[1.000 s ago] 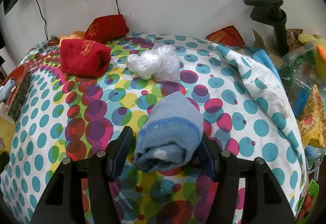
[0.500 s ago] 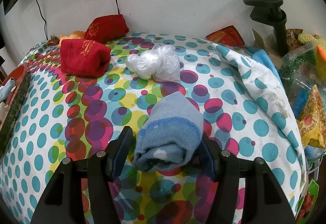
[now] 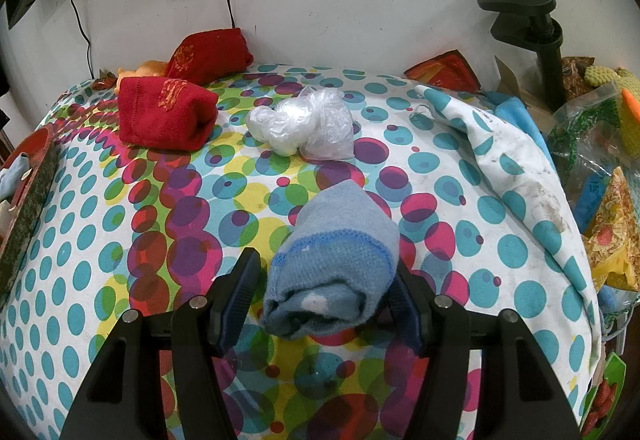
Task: Organize objects
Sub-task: 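Carry the yellow box with the left gripper over the red tray, then lower the yellow box onto the tray and open the left gripper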
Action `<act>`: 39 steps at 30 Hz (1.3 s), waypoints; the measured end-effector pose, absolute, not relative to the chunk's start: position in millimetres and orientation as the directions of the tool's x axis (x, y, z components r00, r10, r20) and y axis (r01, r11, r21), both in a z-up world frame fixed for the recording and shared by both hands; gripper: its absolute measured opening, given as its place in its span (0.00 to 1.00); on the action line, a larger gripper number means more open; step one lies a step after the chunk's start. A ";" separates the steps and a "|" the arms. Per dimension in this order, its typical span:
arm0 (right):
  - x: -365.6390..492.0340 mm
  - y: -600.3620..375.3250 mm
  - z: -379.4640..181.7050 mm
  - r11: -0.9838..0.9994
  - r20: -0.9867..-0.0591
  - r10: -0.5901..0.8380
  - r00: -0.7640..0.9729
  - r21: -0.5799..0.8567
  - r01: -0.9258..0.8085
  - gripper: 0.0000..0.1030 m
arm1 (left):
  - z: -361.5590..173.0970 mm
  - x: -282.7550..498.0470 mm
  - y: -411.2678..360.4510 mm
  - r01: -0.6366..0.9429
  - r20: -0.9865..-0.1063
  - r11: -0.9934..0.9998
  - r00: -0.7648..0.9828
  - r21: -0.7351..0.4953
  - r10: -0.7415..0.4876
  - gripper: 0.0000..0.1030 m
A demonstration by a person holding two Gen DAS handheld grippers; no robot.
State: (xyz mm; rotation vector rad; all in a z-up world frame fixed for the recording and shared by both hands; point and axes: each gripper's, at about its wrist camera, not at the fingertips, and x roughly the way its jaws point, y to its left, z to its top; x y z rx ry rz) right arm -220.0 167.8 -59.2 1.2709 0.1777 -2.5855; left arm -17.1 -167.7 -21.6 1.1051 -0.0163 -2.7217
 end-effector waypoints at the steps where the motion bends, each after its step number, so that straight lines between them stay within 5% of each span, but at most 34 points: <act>1: -220.0 168.0 -59.3 -0.960 -0.792 -0.173 -0.586 0.003 0.279 0.58 | -21.7 -18.1 -174.3 0.196 -0.692 -0.977 -0.693 0.089 -0.202 0.29; 39: -220.1 167.6 -59.1 -0.960 -0.792 -0.171 -0.586 0.001 0.280 0.58 | -42.6 -97.1 -371.4 0.502 -0.845 -0.865 -0.470 -0.019 -0.254 0.30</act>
